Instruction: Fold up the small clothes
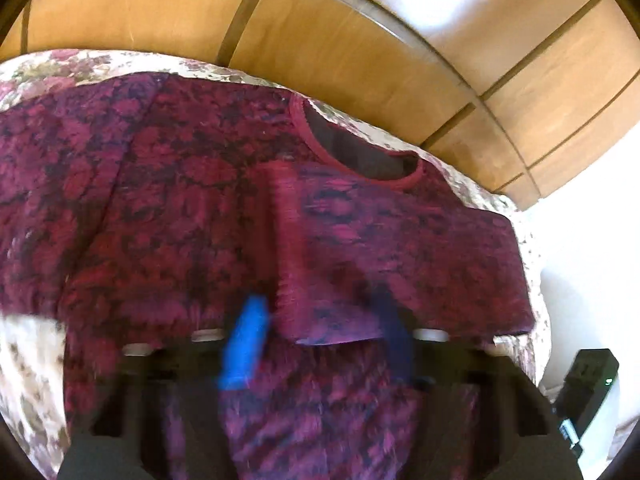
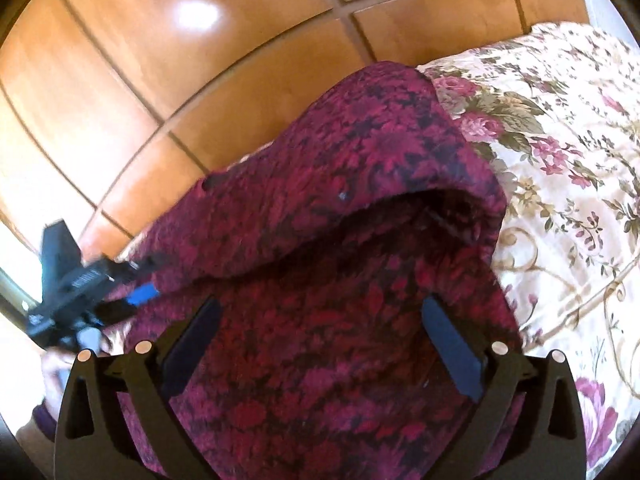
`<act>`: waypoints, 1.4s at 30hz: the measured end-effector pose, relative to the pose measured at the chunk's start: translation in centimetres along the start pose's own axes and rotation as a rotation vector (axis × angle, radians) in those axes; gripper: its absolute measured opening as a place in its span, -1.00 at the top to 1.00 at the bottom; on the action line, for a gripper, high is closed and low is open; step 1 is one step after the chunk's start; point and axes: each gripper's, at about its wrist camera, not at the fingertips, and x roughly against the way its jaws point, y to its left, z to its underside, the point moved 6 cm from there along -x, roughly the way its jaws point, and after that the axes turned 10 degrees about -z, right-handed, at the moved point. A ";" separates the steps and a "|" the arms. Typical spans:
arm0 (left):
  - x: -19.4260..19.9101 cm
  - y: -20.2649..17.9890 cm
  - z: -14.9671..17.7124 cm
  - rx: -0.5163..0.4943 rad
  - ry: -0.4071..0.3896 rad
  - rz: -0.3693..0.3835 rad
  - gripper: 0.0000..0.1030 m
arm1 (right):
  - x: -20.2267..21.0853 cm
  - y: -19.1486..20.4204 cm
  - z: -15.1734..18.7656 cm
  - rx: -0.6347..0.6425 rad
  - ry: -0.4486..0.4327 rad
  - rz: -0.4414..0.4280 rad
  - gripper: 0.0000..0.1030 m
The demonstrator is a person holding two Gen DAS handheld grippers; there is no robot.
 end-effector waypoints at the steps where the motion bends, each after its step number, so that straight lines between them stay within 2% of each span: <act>1: 0.1 0.2 -0.6 0.010 -0.007 0.014 0.80 | 0.0 -0.2 -0.5 -0.003 -0.007 0.003 -0.95; 2: 0.6 0.4 -1.1 0.037 -0.026 0.040 0.83 | 0.0 -0.6 -1.4 -0.004 -0.021 0.010 -0.95; 4: 2.2 1.2 -2.2 0.059 -0.083 0.048 0.96 | 0.0 -1.2 -2.4 -0.011 -0.038 0.019 -0.95; 5: 3.1 1.7 -2.7 0.064 -0.110 0.050 0.96 | -0.2 -1.8 -3.1 -0.032 -0.045 0.025 -0.95; 10: 5.5 4.4 -3.5 0.049 -0.171 -0.002 0.97 | -0.5 -2.4 -3.6 -0.100 -0.050 -0.025 -0.95; 14: 5.4 6.1 -2.3 0.038 -0.143 -0.047 0.97 | -0.2 -2.0 -2.4 -0.089 -0.039 -0.032 -0.95; 17: 5.1 6.3 -0.7 -0.005 -0.141 -0.088 0.96 | 0.9 -1.3 -1.5 -0.084 0.008 -0.063 -0.95; 20: 5.0 6.6 -0.3 0.003 -0.145 -0.082 0.97 | 2.8 0.5 -1.2 -0.030 0.033 -0.111 -0.95; 24: 6.2 6.3 0.1 -0.015 -0.187 -0.081 0.96 | 3.6 2.7 -2.4 0.029 -0.002 -0.116 -0.95; 27: 7.3 6.1 0.1 -0.046 -0.229 -0.112 0.97 | 1.7 2.9 -4.0 0.048 -0.016 -0.083 -0.94; 30: 6.5 6.5 -0.6 -0.030 -0.225 -0.142 0.97 | -1.9 2.3 -4.9 0.059 0.034 -0.016 -0.78; 32: 5.4 7.1 -0.9 -0.036 -0.210 -0.191 0.97 | -4.3 1.1 -4.7 0.047 0.073 0.040 -0.70; 34: 4.1 7.8 -0.5 -0.021 -0.168 -0.202 0.97 | -5.7 0.4 -4.1 0.058 0.086 0.085 -0.71; 36: 3.0 8.5 0.1 -0.002 -0.139 -0.205 0.96 | -6.4 0.7 -3.0 0.145 0.070 0.138 -0.76; 37: 2.6 8.9 0.5 0.017 -0.140 -0.198 0.89 | -6.5 0.9 -2.7 0.173 0.066 0.155 -0.80; 39: 2.6 9.3 0.7 0.035 -0.160 -0.187 0.89 | -7.0 1.4 -2.1 0.231 0.073 0.205 -0.87; 40: 2.6 9.5 0.7 0.040 -0.161 -0.192 0.80 | -7.1 1.5 -2.0 0.239 0.079 0.213 -0.93; 42: 2.8 9.6 0.6 0.047 -0.157 -0.188 0.80 | -7.5 1.7 -1.7 0.258 0.092 0.235 -0.96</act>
